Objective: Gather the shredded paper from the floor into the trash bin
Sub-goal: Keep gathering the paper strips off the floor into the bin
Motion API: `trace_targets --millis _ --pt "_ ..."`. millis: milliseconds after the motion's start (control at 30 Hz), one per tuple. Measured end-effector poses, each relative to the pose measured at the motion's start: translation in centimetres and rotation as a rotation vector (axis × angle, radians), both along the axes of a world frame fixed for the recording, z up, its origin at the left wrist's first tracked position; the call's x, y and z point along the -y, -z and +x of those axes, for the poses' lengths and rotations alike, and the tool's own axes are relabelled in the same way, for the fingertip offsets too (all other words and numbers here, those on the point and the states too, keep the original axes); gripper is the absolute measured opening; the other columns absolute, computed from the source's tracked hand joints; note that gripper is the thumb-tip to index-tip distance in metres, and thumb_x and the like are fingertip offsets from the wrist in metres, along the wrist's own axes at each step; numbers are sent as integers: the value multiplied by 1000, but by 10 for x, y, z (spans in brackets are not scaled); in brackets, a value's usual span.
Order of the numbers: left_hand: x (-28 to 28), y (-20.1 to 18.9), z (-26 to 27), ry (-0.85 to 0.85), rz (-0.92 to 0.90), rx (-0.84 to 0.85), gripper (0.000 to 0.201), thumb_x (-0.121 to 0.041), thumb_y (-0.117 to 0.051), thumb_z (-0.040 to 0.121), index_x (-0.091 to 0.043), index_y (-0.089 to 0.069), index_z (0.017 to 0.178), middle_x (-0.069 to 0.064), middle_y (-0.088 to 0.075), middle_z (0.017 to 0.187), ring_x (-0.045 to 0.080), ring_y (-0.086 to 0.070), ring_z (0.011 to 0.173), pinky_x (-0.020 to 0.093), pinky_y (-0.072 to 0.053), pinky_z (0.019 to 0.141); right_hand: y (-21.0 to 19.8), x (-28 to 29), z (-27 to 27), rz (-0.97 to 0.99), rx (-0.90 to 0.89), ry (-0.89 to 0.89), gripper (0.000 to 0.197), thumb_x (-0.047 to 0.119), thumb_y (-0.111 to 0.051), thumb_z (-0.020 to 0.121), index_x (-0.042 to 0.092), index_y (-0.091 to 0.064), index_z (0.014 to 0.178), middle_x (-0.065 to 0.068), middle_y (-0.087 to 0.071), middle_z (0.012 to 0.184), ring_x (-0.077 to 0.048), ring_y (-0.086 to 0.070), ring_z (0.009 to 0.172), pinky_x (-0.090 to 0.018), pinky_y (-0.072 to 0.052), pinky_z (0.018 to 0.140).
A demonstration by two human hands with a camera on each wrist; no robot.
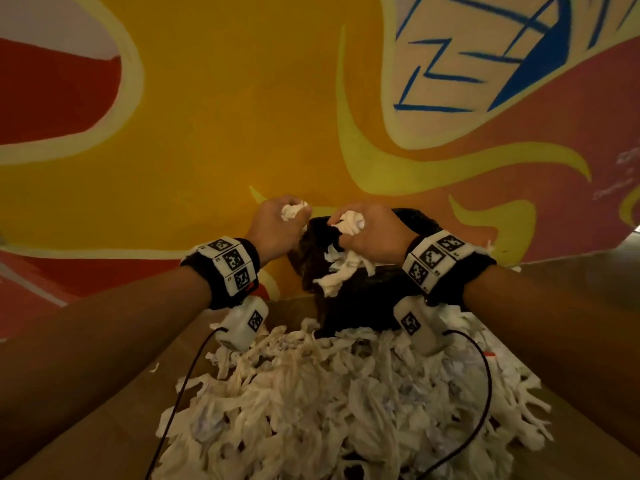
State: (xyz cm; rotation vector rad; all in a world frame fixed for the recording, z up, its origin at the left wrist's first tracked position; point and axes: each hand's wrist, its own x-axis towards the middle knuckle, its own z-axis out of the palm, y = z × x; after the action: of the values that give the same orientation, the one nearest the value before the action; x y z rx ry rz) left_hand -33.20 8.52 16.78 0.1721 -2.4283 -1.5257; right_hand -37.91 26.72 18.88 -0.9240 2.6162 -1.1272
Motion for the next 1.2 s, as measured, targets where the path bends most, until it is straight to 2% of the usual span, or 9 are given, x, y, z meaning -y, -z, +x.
trace_targets --millis 100,267,433,633,733,900,1000,1100,1200 --pt "-17 -3 -12 36 -97 7 28 -37 -47 100 -10 -55 105 7 -53 67 19 -41 48 30 -35 51 -8 -25 -18 -116 -30 93 16 5 -59 86 19 -64 93 -10 -69 85 -24 -68 71 -38 -54 61" --pt "-57 -5 -22 204 -299 186 34 -47 -30 102 -18 -45 110 -1 -54 85 12 -47 62 28 -34 54 -9 -66 -44 -40 -265 305 27 6 -51 90 30 -65 88 -2 -68 91 -14 -65 65 -18 -48 46" --pt "-77 6 -32 266 -405 426 27 -28 -20 105 -11 -39 115 15 -35 132 32 -34 104 45 -30 93 5 -85 -56 267 -278 318 18 15 -49 97 20 -60 109 -15 -53 112 -33 -53 98 -39 -49 78" --pt "-80 10 -48 444 -855 690 48 -18 -34 102 -18 -28 149 13 -23 150 38 -28 132 44 -33 101 22 -77 -53 424 -5 330 39 30 -41 96 21 -44 135 -14 -40 139 -36 -43 121 -46 -37 103" --pt "-82 4 -51 609 -924 742 54 -7 -33 99 -18 -24 151 6 -18 159 25 -42 129 34 -44 89 35 -69 -52 474 63 353 44 18 -39 98 18 -30 141 -16 -36 140 -37 -34 128 -41 -28 103" --pt "-79 -4 -56 630 -1067 610 40 -14 -51 97 -16 -46 137 8 -43 144 23 -54 110 35 -46 87 34 -79 -68 593 222 80 40 4 -46 96 7 -34 134 -15 -51 105 -22 -50 77 -30 -40 66" --pt "-80 1 -57 568 -1098 507 21 -10 -56 94 -17 -58 113 10 -55 124 24 -53 89 37 -48 76 36 -85 -75 636 118 28 27 3 -51 94 13 -62 117 -7 -55 130 -23 -56 109 -27 -46 81" --pt "-85 2 -55 509 -1161 440 10 -12 -55 93 -19 -62 93 6 -59 108 22 -42 88 42 -49 78 39 -84 -77 656 89 20 20 11 -59 91 23 -72 101 -1 -60 128 -22 -60 104 -29 -47 81" --pt "-90 2 -57 471 -1103 462 16 -10 -54 93 -17 -55 79 12 -61 109 32 -53 98 46 -51 87 34 -81 -77 727 81 44 12 25 -70 86 30 -75 94 5 -64 123 -20 -60 103 -43 -41 103"
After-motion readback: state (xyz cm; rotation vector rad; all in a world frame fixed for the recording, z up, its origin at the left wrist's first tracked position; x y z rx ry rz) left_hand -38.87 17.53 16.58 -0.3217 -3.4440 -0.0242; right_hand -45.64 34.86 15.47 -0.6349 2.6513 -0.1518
